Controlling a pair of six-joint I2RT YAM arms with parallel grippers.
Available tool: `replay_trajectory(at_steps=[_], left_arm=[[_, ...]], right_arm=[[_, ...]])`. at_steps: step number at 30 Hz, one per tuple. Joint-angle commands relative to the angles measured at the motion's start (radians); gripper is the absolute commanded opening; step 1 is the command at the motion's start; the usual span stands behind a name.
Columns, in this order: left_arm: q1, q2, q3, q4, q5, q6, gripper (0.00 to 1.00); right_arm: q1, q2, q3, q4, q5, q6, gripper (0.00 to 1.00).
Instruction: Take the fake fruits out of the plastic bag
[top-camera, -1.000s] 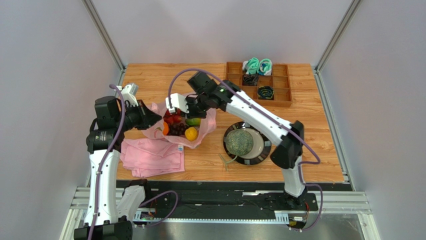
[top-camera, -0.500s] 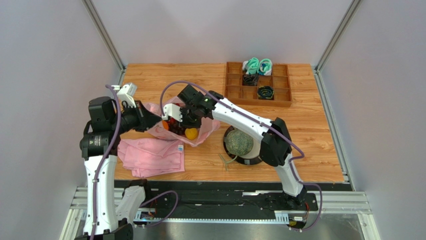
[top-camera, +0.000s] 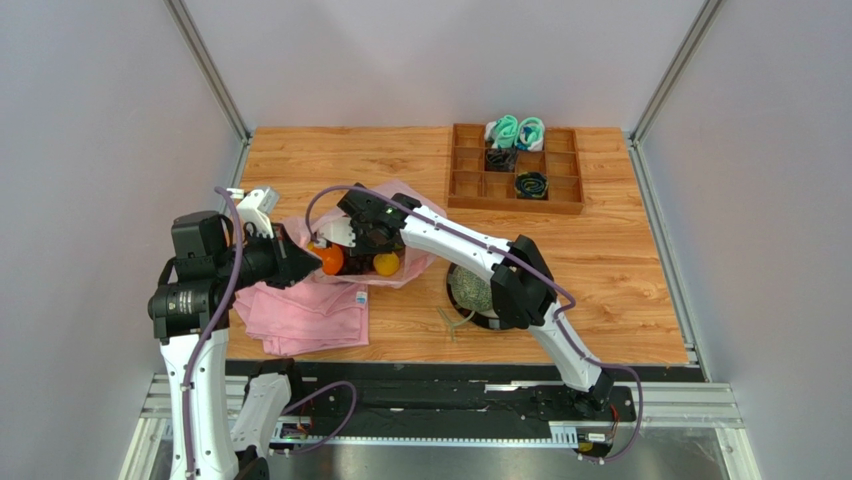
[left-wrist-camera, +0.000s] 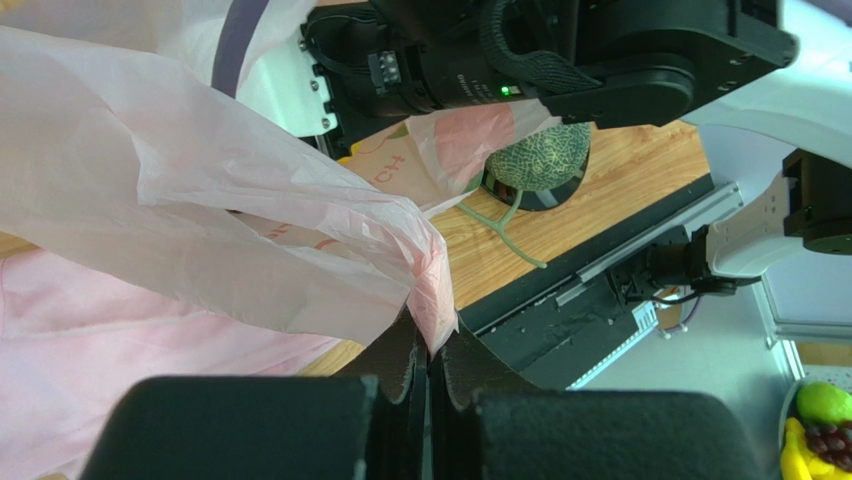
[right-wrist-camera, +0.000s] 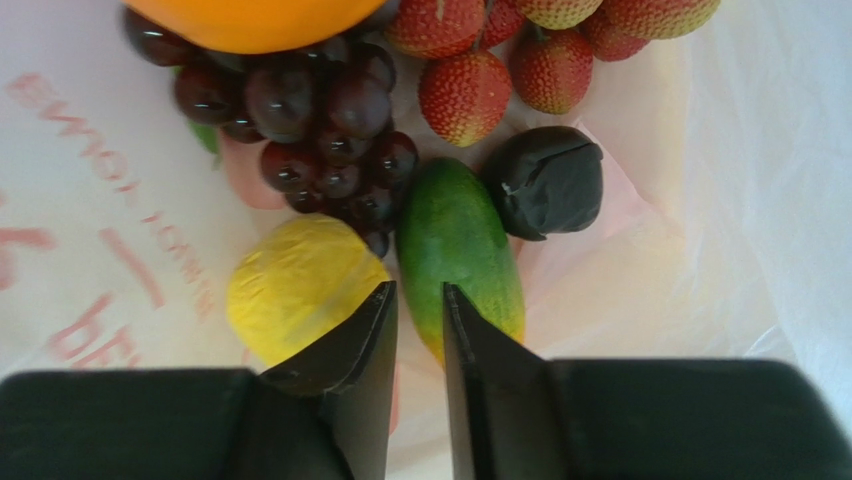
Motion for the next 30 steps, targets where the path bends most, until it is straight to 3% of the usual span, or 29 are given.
replay_trajectory(at_steps=[1, 5, 9, 11, 12, 15, 17, 23, 30], left_arm=[[0.001, -0.003, 0.009, 0.014, 0.014, 0.007, 0.00], [0.001, -0.002, -0.012, 0.039, 0.042, 0.001, 0.00], [0.001, 0.003, -0.028, 0.053, 0.060, -0.007, 0.00], [0.001, 0.005, -0.031, 0.062, 0.062, -0.011, 0.00], [0.001, 0.005, -0.031, 0.062, 0.063, -0.013, 0.00], [0.001, 0.006, -0.035, 0.079, 0.065, -0.020, 0.00], [0.001, 0.009, -0.044, 0.097, 0.060, -0.025, 0.00], [0.001, 0.023, -0.067, 0.203, 0.045, -0.054, 0.00], [-0.003, 0.041, -0.095, 0.335, 0.014, -0.134, 0.00]], right_arm=[[0.000, 0.070, 0.061, -0.006, 0.113, -0.077, 0.41], [-0.006, 0.124, 0.088, -0.015, 0.174, -0.091, 0.59], [-0.008, 0.187, 0.157, -0.080, 0.194, -0.107, 0.62], [-0.008, 0.216, 0.183, -0.107, 0.195, -0.111, 0.57], [-0.009, 0.221, 0.189, -0.113, 0.193, -0.114, 0.42], [-0.011, 0.213, 0.202, -0.101, 0.187, -0.126, 0.14], [-0.012, 0.175, 0.203, -0.091, 0.181, -0.128, 0.08], [-0.006, -0.014, 0.142, -0.043, 0.067, -0.079, 0.01], [-0.008, -0.265, 0.012, -0.038, -0.219, 0.042, 0.00]])
